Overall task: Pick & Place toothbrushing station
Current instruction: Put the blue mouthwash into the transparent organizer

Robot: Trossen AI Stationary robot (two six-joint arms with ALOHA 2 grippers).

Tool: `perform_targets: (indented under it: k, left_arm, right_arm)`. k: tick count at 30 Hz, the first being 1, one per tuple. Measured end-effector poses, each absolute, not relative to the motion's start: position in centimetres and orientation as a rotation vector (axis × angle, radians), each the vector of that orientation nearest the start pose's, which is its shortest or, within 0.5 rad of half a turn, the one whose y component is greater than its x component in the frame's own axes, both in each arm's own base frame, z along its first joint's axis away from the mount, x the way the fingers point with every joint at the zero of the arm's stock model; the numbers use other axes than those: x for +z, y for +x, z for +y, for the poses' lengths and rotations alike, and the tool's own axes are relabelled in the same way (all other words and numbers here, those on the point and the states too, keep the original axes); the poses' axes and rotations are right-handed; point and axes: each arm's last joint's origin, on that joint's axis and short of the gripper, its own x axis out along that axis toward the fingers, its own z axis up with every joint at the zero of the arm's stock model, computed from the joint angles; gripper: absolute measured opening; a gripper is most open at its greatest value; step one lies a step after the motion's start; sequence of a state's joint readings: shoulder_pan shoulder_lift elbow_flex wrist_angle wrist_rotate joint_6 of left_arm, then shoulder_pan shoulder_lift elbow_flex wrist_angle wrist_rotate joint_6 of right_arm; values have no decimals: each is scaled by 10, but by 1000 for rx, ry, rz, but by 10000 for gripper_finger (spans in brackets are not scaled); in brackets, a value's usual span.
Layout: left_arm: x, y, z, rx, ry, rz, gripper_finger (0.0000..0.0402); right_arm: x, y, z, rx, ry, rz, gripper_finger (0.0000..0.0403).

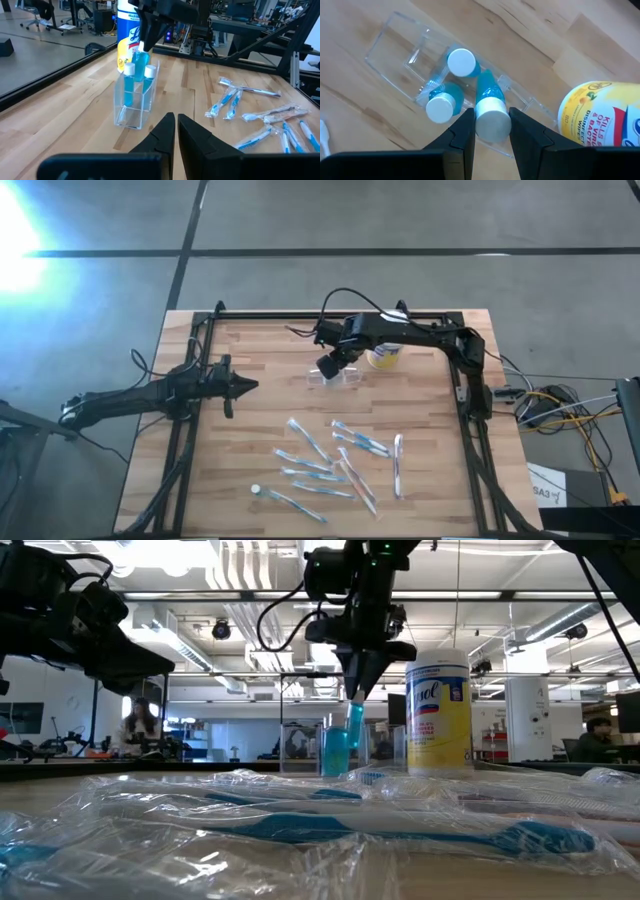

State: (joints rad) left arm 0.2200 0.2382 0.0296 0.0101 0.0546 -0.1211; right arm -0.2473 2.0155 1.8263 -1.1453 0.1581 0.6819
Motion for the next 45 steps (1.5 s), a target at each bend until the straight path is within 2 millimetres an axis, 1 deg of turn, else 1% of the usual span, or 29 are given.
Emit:
perform_targets:
  k: [10, 19, 23, 27, 31, 35, 39, 45]
  left_arm:
    - [155, 108, 23, 177, -153, 187, 26]
    - [154, 108, 23, 178, -155, 189, 26]
    - [154, 108, 23, 178, -155, 189, 26]
    - [154, 108, 23, 178, -155, 190, 26]
    - [154, 108, 23, 178, -155, 191, 26]
    - [154, 108, 23, 178, -155, 190, 26]
    - [154, 108, 23, 178, -155, 191, 26]
    - [154, 108, 23, 178, -156, 191, 26]
  right_arm:
    - [260, 395, -106, -789, 629, 1168, 91]
    - [248, 393, -107, -798, 630, 1186, 91]
    - [247, 393, -108, -798, 631, 1182, 93]
    - [248, 396, -109, -782, 623, 1151, 108]
    - [248, 396, -110, -781, 623, 1144, 129]
    - [248, 396, -110, -778, 620, 1146, 141]
    - [248, 396, -110, -775, 615, 1147, 147]
    - [249, 396, -110, -770, 608, 1147, 145]
